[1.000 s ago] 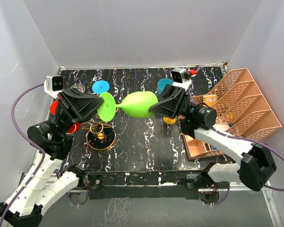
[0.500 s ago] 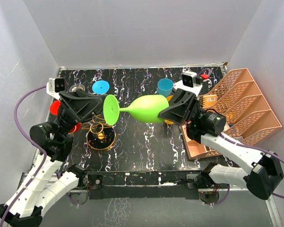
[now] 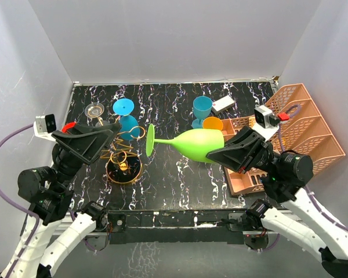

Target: Take the wine glass off the wine glass rack

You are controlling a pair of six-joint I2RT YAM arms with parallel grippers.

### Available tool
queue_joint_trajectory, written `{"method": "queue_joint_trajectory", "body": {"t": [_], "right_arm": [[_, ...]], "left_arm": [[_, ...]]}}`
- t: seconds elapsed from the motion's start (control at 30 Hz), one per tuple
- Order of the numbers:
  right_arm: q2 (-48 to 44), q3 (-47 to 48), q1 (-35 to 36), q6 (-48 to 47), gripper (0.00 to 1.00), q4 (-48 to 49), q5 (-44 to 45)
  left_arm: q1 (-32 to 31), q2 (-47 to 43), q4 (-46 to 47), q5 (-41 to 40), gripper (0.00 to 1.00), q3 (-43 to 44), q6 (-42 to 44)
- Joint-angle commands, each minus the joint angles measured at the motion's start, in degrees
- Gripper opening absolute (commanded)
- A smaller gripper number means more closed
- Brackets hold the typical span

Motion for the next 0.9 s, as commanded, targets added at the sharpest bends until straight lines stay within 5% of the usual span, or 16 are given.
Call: {"method": "queue_joint_trajectory", "body": {"t": [0.0, 0.23, 0.47, 0.87], "right_arm": [[-6.14, 1.80, 0.04, -16.18, 0.08, -35.70, 8.29], [-9.53, 2.03, -0.01, -21.49, 0.08, -68.54, 16.48], [1.45, 9.69, 0.07, -25.55, 0.08, -89.87, 27.45], [22.80, 26.80, 0.05, -44.31, 0.08, -101.57, 40.37]], "left_arm": [[0.15, -1.33, -13.41, -5.08, 0.86, 5.03, 10.15], [0.15, -3.03, -22.13, -10.23, 0.97, 8.44, 18.92], [0.20, -3.15, -24.00, -11.05, 0.97, 9.17, 21.94], [0.22, -2.86, -30.37, -11.82, 0.97, 14.75, 26.75]]}}
